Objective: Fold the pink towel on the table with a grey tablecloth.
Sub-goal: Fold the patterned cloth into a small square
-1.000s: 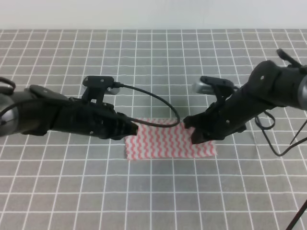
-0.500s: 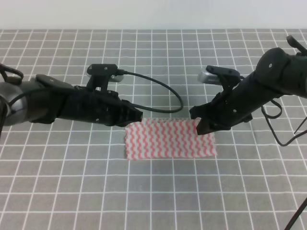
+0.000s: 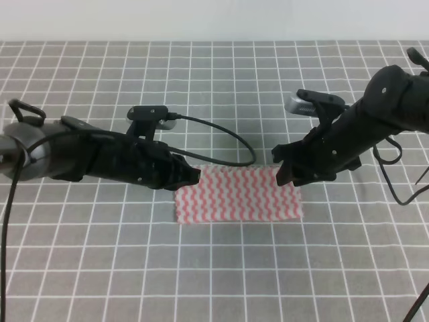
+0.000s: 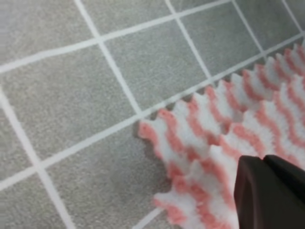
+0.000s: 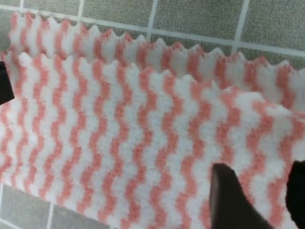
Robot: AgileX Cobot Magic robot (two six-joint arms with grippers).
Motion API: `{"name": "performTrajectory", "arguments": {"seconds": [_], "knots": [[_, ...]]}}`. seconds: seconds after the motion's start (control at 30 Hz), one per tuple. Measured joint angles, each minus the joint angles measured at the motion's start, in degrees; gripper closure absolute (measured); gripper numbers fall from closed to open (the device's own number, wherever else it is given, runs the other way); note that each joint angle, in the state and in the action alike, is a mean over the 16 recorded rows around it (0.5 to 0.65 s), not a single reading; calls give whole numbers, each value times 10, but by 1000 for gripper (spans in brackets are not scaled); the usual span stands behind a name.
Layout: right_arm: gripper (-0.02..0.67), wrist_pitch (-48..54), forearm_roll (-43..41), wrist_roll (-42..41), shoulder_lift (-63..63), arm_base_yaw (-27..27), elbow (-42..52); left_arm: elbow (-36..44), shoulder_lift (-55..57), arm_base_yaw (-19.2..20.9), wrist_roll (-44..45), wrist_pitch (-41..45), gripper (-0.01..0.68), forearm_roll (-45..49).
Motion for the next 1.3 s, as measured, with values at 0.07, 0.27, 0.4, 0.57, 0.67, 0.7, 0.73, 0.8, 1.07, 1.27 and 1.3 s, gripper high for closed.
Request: {"name": "performTrajectory", "arguments": {"seconds": [0.07,0.27,0.4,0.57,0.67,0.7,0.73,0.8,1.07,1.27,1.3], "knots": [[409,-2,-2,1,0,0,0,0,1,0,0,-1,677,0],[399,-7,-4,1,0,-1,0,0,2,0,1,-3,677,-1],[396,-10,-5,1,-1,-1,0,0,1,0,2,-1,676,-2],[396,-11,-5,1,0,-1,0,1,-1,0,2,5,676,-4],[396,-12,-5,1,0,-1,0,1,-1,0,2,8,675,-4],[396,-12,-5,1,0,-1,0,1,-1,0,2,9,675,-4],[396,-12,-5,1,0,-1,0,1,0,0,2,10,675,-5],[396,-12,-5,1,0,-1,0,1,2,0,2,11,675,-5],[396,-10,-5,1,0,-1,0,-1,18,0,2,15,676,-6],[395,-8,-5,1,0,-1,0,-2,28,0,2,15,676,-8],[395,-8,-5,1,0,-1,0,-2,28,0,2,15,676,-8]]}}
